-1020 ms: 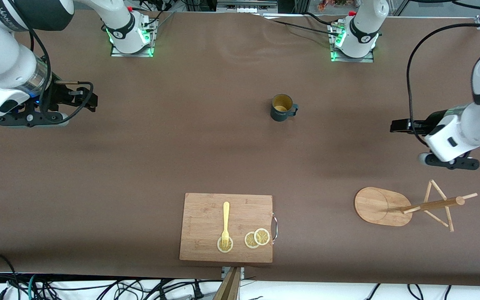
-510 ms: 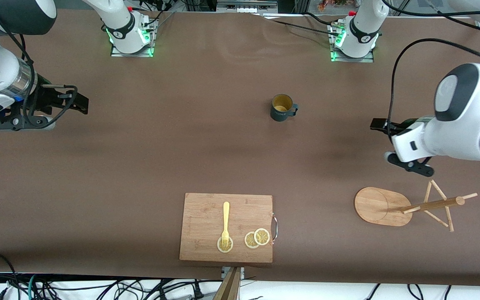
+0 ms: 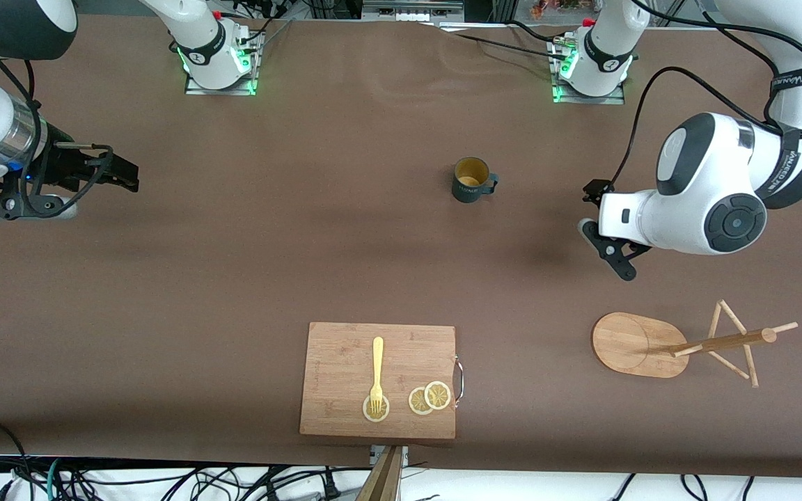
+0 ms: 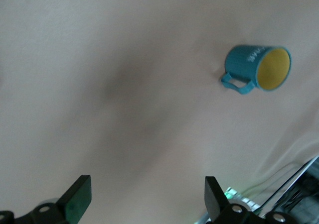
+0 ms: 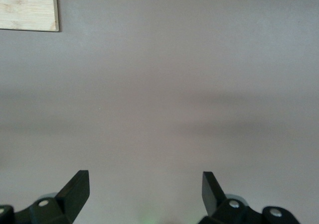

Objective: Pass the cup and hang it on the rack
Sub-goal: 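Move the left gripper toward the mug handle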

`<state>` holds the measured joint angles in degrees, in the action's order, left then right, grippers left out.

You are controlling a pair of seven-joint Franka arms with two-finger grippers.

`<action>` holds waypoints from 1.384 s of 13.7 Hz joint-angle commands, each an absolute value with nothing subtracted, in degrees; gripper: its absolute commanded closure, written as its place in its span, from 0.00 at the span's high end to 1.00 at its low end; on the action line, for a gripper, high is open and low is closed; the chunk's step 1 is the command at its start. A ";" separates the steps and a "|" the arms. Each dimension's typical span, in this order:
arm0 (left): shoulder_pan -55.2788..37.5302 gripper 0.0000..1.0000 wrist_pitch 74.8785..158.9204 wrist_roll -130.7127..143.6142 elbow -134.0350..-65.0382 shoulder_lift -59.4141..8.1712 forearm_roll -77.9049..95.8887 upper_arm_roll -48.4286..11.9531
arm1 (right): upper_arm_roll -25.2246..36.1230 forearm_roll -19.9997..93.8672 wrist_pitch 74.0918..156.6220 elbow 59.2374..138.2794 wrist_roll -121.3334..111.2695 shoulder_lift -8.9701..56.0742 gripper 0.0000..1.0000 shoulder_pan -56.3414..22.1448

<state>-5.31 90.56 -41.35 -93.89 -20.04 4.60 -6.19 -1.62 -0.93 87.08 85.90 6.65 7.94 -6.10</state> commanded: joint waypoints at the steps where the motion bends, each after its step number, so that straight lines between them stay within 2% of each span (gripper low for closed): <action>1: -4.75 1.00 94.38 -53.58 -99.48 -16.70 8.85 -6.06 | -2.99 -0.09 87.01 85.17 7.21 7.56 1.00 -5.10; 14: -1.50 1.00 113.19 -103.30 -127.59 -10.02 45.66 -5.63 | -2.99 0.62 87.01 85.17 7.21 7.47 1.00 -5.10; 19: 0.09 1.00 113.55 -125.56 -134.64 -11.86 59.40 -3.09 | -2.90 0.62 86.75 85.17 7.21 7.47 1.00 -5.10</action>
